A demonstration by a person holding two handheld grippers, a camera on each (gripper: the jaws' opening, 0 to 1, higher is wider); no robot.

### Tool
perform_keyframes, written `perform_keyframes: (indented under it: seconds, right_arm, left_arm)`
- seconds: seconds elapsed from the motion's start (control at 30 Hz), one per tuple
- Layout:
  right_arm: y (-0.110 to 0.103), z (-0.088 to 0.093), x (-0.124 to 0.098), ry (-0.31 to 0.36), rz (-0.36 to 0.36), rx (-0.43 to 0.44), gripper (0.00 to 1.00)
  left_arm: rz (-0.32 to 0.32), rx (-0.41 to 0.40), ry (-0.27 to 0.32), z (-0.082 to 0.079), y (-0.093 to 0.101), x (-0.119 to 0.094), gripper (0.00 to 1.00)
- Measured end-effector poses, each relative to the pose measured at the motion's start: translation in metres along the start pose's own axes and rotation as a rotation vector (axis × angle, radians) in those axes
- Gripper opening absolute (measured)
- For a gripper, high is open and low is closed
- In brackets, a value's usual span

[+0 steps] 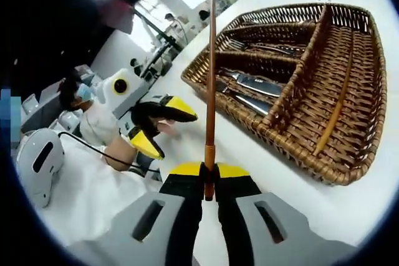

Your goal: Arrange the knives, forks, and spoons in their matching storage slots by inserting each utensil handle-first until every utensil is classified and aligned in the correct compartment

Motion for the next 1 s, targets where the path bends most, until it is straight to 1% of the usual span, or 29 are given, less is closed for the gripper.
perform_keyframes:
  seconds: [0.03, 0.07, 0.1, 0.23, 0.3, 0.37, 0.43, 0.47, 0.5, 0.57, 0.63, 0.7, 0.73, 0.8, 0.87, 1.0]
  right_arm:
    - [0.001, -0.001, -0.001, 0.007, 0.016, 0.002, 0.05]
    - [0.0, -0.002, -0.003, 0.002, 0.011, 0.008, 0.05]
    - [-0.001, -0.005, -0.006, 0.013, 0.017, 0.006, 0.05]
    - [0.0, -0.011, -0.011, 0.007, 0.056, 0.009, 0.06]
    - [0.001, -0.015, -0.015, -0.007, 0.069, 0.029, 0.06]
    - [-0.001, -0.02, -0.02, 0.014, 0.064, 0.04, 0.06]
    - [-0.001, -0.021, -0.022, -0.003, 0.079, 0.045, 0.06]
    - [-0.001, -0.024, -0.025, 0.008, 0.095, 0.059, 0.06]
    - [-0.001, -0.027, -0.028, 0.005, 0.09, 0.078, 0.06]
    - [0.0, -0.03, -0.031, 0.007, 0.101, 0.086, 0.06]
    - [-0.001, -0.032, -0.035, -0.007, 0.115, 0.102, 0.06]
    - [0.001, -0.034, -0.038, -0.013, 0.148, 0.093, 0.06]
    - [0.002, -0.035, -0.039, -0.022, 0.166, 0.104, 0.06]
    - [0.005, -0.037, -0.041, -0.029, 0.176, 0.126, 0.06]
    - [0.007, -0.037, -0.042, -0.052, 0.201, 0.142, 0.06]
    - [0.012, -0.042, -0.046, -0.062, 0.219, 0.19, 0.06]
  left_arm:
    - [-0.005, 0.006, -0.004, 0.0, 0.0, 0.0, 0.31]
    - [-0.008, 0.011, -0.007, 0.0, -0.001, 0.0, 0.31]
    - [-0.007, 0.012, -0.006, 0.0, 0.0, 0.0, 0.31]
    - [-0.009, 0.02, -0.008, -0.001, -0.001, 0.0, 0.31]
    - [-0.007, 0.022, -0.009, -0.001, -0.001, 0.0, 0.31]
    - [-0.007, 0.025, -0.01, -0.001, -0.001, 0.001, 0.31]
    - [-0.006, 0.026, -0.009, -0.002, -0.001, 0.001, 0.3]
    - [-0.006, 0.026, -0.01, -0.002, -0.001, 0.001, 0.3]
    - [-0.006, 0.028, -0.011, -0.002, -0.001, 0.001, 0.3]
    - [-0.006, 0.032, -0.013, -0.002, -0.001, 0.001, 0.3]
    - [-0.01, 0.038, -0.015, -0.003, -0.002, 0.001, 0.3]
    - [-0.014, 0.045, -0.019, -0.003, -0.002, 0.0, 0.3]
    - [-0.016, 0.048, -0.02, -0.003, -0.002, 0.0, 0.3]
    - [-0.018, 0.055, -0.021, -0.003, -0.002, 0.001, 0.3]
    - [-0.019, 0.062, -0.022, -0.004, -0.002, 0.001, 0.3]
    - [-0.015, 0.067, -0.019, -0.005, -0.001, 0.001, 0.3]
Point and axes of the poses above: the point that each gripper's makers call its tool centre point, and the gripper's own axes: x roughly forward along the fingers, y roughly to its right, z roughly out of its underside, the point moved 8 cm from there along -x, roughly backward along the fingers, and after that the axes turned 1 degree about y, right-handed, at the moved point
